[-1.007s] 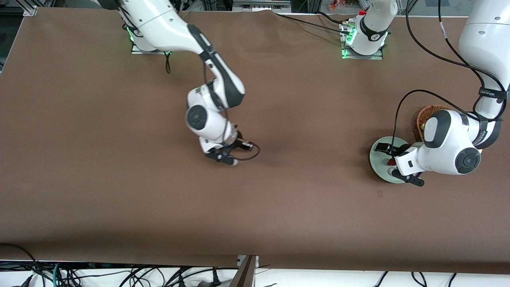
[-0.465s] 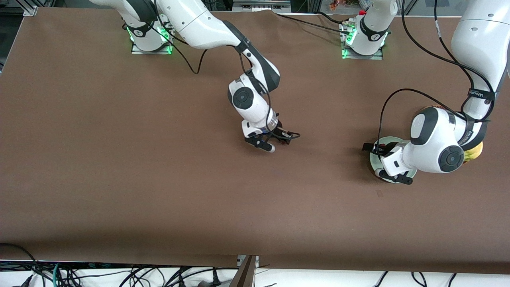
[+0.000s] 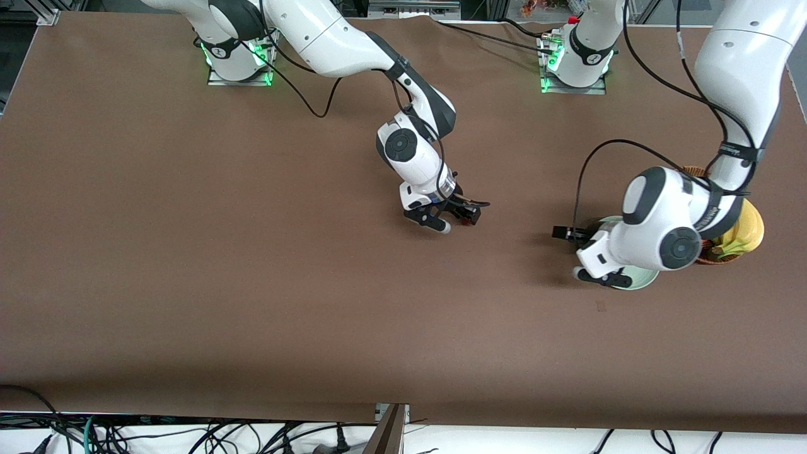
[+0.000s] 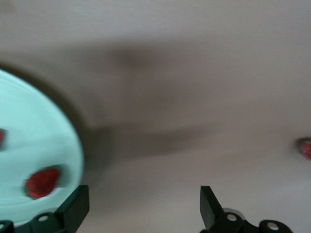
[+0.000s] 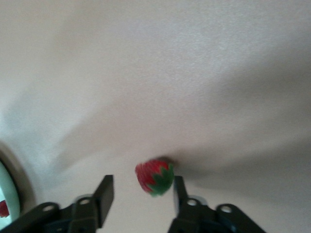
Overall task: Collect all strawberries into plate
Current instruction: 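Carry the third strawberry to the middle and release it, then grasp the third strawberry with the left gripper while the right gripper withdraws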
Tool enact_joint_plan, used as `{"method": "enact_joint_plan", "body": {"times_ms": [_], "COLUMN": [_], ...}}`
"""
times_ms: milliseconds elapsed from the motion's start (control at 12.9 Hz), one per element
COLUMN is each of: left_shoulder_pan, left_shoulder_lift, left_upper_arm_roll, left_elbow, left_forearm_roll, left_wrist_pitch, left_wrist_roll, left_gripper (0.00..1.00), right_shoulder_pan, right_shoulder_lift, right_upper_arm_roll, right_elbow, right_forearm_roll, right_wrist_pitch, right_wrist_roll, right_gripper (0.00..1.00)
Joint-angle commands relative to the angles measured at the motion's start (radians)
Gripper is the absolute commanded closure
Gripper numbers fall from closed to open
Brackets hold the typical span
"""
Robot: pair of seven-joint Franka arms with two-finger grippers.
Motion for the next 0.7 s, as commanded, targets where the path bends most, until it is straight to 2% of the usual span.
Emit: {"method": "enact_joint_plan", "body": {"times_ms": [0, 232, 465, 620], "left_shoulder_pan": [-0.007, -0.009, -0.014, -0.075], "left_shoulder_lift": [-0.018, -0.024, -0.023, -0.018], "left_upper_arm_roll": [0.004, -0.022, -0.071, -0.077], "left_elbow": [-0.027, -0.087, -0.137, -0.17], "left_forearm_roll": [-0.01, -0.012, -0.012, -0.012], "left_wrist_pitch": [0.038, 0.127, 0.226, 0.335], "left_wrist_roll": [-0.031, -0.126, -0.351, -0.566], "left_gripper": [0.0, 0.0, 0.0, 0.0], "right_shoulder_pan": [-0.002, -0.013, -0.085, -0.14], "right_shoulder_lift": [-0.013, -0.085, -0.167, -0.211], "right_upper_arm_roll": [-0.032, -0.145, -0.177, -0.208], "right_elbow": [0.044, 0.056, 0.056, 0.055], "right_forearm_roll": [0.007, 0.009, 0.009, 0.006], "right_wrist_pitch": [-0.024, -0.256, -0.485, -0.611], "right_wrist_roll": [-0.001, -0.049, -0.239, -0.325], "right_gripper": [0.0, 0.0, 0.0, 0.0]}}
